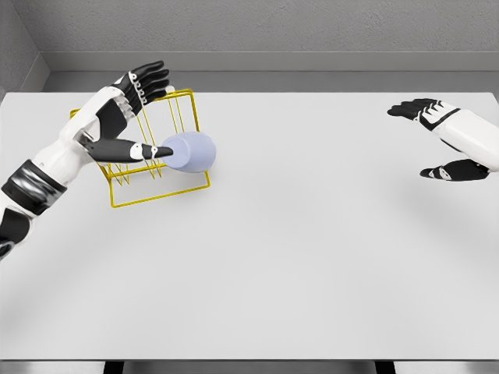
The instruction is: Place the cup on the cup holder with both arms
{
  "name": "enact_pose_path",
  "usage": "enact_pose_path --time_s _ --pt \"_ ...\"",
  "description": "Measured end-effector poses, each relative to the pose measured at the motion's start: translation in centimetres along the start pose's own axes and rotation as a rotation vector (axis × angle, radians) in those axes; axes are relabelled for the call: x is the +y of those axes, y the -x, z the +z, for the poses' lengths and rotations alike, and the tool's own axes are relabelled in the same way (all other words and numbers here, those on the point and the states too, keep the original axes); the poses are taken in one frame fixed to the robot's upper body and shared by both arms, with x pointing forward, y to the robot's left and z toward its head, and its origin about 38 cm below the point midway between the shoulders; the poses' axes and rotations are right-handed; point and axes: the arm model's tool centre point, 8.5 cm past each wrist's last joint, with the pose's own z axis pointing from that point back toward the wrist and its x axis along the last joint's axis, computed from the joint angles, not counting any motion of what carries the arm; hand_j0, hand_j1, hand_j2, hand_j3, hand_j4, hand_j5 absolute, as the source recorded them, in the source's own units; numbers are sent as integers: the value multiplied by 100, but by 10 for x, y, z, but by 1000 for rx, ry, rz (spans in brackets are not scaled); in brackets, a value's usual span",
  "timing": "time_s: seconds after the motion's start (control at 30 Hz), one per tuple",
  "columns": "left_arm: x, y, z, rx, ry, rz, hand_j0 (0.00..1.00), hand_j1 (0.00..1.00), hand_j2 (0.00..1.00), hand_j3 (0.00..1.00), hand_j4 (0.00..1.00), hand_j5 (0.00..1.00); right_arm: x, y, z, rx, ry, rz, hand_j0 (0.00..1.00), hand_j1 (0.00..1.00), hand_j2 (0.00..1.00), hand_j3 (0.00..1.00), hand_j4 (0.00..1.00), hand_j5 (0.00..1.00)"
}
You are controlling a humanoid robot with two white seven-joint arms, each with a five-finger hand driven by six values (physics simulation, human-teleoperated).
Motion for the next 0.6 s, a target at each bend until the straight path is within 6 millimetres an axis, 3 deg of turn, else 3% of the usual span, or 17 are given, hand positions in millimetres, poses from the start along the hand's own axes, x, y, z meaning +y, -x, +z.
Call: enact_pose_path --time_s 0.27,0.6 --pt "-2 -10 4 -93 18 -16 100 100 100 100 100 100 0 0 0 0 0 0 100 100 100 100 100 100" --pt "6 -21 35 -214 36 -94 100 100 100 100 100 100 0 0 0 1 0 0 100 100 100 100 100 100"
